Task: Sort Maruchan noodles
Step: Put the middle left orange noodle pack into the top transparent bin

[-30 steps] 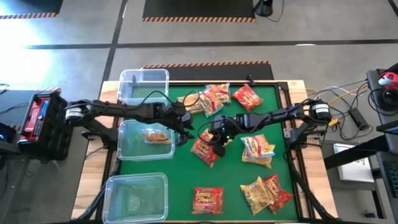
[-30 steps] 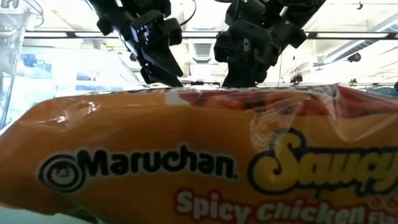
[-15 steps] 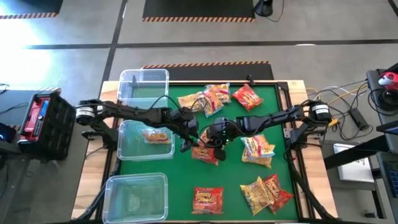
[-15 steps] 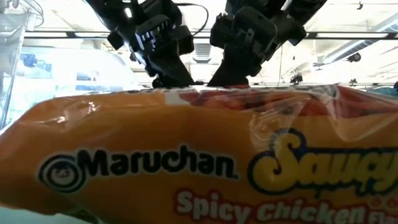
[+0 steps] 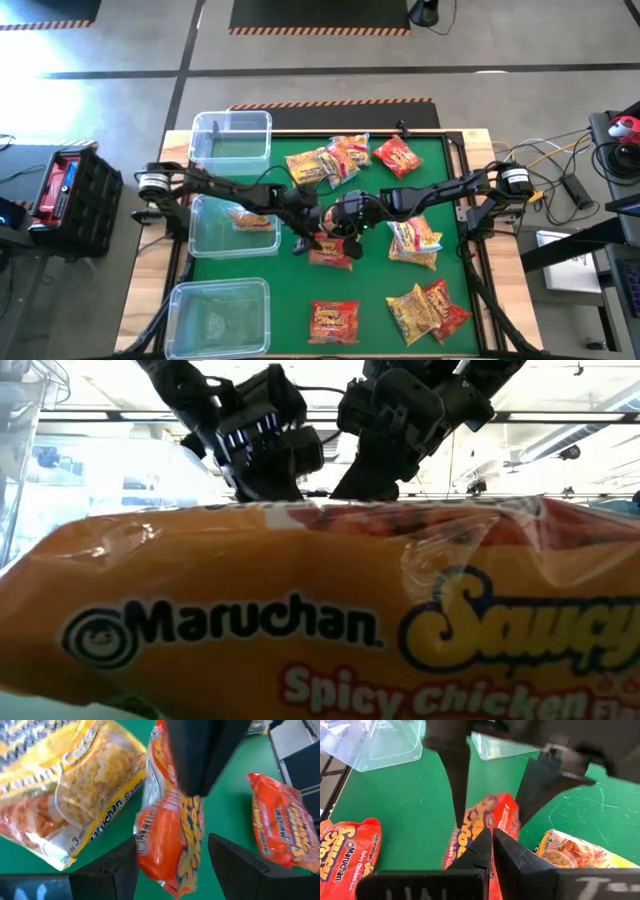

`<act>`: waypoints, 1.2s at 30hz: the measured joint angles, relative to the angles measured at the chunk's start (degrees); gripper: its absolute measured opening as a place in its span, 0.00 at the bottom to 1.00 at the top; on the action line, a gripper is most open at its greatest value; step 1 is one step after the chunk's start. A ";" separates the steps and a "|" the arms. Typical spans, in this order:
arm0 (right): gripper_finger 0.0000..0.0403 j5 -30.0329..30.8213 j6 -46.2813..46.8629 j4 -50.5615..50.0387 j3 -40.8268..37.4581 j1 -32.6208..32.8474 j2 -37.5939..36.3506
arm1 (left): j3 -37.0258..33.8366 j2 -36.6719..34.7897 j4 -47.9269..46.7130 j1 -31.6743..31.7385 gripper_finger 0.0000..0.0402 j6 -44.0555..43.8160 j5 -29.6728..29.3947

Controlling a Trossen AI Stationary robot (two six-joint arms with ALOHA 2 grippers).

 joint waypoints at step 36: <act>0.02 4.56 11.93 -21.41 0.04 -0.17 -17.85 | 2.60 -1.47 0.65 0.46 0.00 -7.92 9.18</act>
